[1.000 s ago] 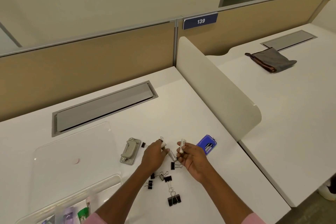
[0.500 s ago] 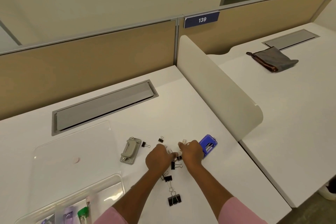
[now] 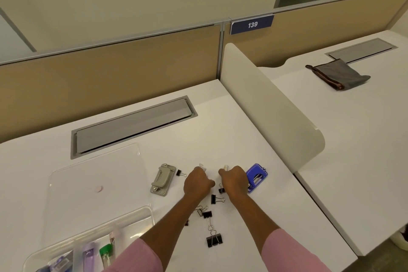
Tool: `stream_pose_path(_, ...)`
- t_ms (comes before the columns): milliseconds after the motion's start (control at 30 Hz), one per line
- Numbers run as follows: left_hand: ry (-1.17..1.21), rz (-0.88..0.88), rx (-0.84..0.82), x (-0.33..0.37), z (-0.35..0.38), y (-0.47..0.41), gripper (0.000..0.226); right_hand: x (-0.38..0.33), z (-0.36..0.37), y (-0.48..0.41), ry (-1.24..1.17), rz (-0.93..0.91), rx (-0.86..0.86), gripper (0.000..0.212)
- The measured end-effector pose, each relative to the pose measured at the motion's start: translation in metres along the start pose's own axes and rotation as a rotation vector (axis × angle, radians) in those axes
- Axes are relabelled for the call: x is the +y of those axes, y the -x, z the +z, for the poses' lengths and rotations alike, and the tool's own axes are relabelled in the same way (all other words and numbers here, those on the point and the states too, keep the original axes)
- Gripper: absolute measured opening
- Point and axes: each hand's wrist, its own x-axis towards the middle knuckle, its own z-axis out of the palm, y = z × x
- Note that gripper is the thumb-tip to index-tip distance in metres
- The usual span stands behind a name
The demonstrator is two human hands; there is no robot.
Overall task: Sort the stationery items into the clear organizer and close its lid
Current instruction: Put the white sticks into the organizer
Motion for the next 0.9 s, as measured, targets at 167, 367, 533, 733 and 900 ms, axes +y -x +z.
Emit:
stream_pose_path(167,0.338,-0.028,0.008,-0.011,-0.023,0.019,0.031,-0.015,-0.005,0.016,-0.319,-0.021,-0.193,0.024)
stream_pose_path(367,0.416,0.081,0.020,-0.040,-0.064,0.053,0.025,-0.025,-0.001,0.053,-0.468,-0.072,-0.484,0.006)
stream_pose_path(533,0.490,0.091,-0.032,-0.078,-0.108,0.082,0.018,-0.037,0.013,0.091,-0.529,-0.098,-0.660,0.031)
stream_pose_path(733,0.581,0.026,0.050,-0.125,-0.145,0.120,0.016,-0.047,0.034,0.139,-0.542,-0.106,-0.762,0.015)
stream_pose_path(900,0.561,-0.026,0.076,-0.161,-0.151,0.163,0.014,-0.049,0.051,0.187,-0.531,-0.121,-0.879,0.008)
